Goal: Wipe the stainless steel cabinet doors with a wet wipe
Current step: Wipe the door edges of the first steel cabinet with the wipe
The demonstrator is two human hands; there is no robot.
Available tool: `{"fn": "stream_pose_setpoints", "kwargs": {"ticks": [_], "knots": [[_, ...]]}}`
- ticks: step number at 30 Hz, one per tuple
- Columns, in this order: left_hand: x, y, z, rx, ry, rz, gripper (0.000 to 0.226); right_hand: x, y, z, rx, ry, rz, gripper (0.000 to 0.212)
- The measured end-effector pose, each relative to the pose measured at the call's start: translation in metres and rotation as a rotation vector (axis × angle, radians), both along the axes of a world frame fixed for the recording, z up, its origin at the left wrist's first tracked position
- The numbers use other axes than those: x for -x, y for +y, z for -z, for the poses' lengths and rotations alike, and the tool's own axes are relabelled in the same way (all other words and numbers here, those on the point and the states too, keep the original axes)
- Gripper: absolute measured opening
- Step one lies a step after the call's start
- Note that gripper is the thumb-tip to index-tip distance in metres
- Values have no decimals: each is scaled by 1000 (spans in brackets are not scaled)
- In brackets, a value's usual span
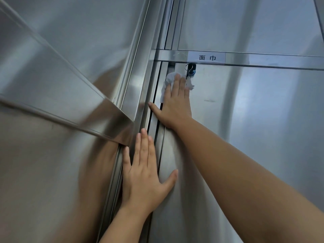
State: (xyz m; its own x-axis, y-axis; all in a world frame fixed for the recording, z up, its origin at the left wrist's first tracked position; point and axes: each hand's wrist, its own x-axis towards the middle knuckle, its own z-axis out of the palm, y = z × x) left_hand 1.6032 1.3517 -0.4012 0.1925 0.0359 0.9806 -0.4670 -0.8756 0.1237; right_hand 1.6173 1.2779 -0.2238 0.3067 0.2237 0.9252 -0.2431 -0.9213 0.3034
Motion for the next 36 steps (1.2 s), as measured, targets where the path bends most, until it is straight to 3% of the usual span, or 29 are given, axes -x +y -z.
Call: {"fn": "stream_pose_setpoints", "kwargs": {"ticks": [21,36], "knots": [[0,-1,80,-94,127,19,89,6,-6,109,7,64,-88,89],[17,14,150,-102,155,-154,84,14,-5,191,-30,146,-113,85]]}}
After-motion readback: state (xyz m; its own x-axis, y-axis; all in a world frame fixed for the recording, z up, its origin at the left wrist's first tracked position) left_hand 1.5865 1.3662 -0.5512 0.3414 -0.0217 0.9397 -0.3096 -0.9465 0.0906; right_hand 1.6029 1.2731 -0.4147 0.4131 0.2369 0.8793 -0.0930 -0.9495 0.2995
